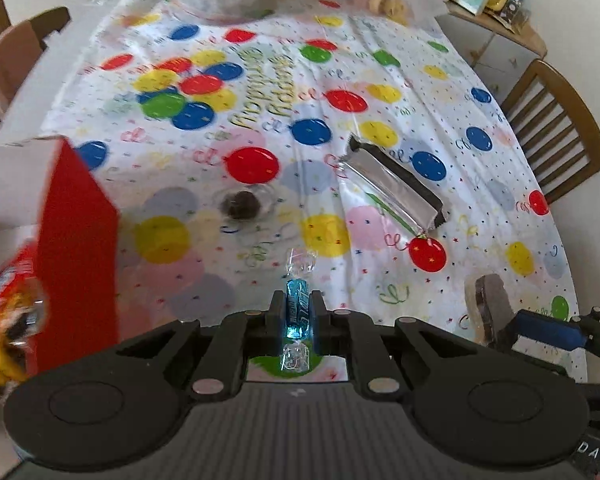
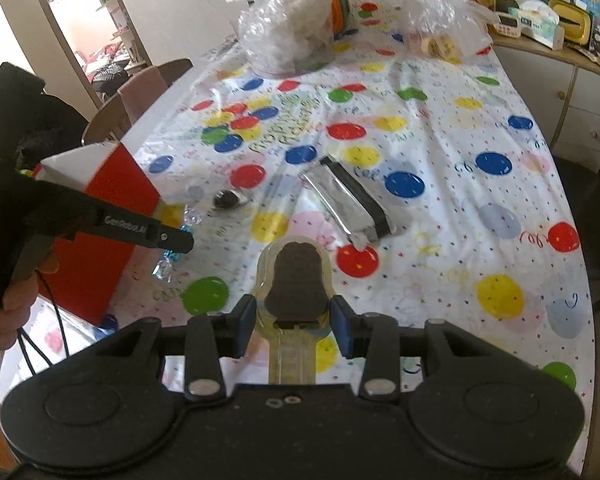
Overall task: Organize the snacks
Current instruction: 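Carry the blue candy stick in the left tool into the box while the right tool carries the lollipop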
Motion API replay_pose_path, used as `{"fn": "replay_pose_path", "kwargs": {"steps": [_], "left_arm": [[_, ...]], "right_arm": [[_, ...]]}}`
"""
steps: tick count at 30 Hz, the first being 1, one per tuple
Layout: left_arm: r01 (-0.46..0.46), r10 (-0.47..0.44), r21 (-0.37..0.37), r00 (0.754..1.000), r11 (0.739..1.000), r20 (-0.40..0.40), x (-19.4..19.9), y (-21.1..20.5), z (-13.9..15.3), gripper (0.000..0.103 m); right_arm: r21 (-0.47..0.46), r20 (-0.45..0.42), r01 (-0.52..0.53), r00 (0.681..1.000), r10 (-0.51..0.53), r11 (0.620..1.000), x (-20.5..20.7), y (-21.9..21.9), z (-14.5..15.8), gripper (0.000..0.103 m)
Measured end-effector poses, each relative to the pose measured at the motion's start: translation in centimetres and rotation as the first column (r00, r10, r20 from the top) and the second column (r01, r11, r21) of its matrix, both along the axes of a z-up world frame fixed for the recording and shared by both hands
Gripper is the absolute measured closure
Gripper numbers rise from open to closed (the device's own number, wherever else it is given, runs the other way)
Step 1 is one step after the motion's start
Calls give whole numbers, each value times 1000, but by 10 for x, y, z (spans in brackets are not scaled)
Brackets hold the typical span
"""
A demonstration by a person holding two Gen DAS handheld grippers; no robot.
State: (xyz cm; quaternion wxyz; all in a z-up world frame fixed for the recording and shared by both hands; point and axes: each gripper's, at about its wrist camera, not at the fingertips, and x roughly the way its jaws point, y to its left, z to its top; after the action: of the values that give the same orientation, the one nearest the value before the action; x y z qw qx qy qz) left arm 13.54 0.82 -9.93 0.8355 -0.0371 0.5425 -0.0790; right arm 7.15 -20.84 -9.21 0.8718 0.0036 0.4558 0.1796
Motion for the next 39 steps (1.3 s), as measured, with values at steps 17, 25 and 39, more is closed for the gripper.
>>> {"fn": "replay_pose_path", "kwargs": {"steps": [17, 25, 39], "left_arm": [[-66, 70, -45, 993, 997, 93, -42, 90, 65, 92], [-120, 125, -42, 984, 992, 124, -54, 147, 78, 92], [-228, 230, -29, 964, 973, 134, -68, 240, 76, 92]], "right_arm": [[12, 93, -101, 991, 99, 995, -12, 96, 50, 65], [-11, 120, -165, 979, 165, 986, -11, 157, 59, 65], [-40, 89, -241, 966, 243, 970, 4, 244, 46, 65]]}}
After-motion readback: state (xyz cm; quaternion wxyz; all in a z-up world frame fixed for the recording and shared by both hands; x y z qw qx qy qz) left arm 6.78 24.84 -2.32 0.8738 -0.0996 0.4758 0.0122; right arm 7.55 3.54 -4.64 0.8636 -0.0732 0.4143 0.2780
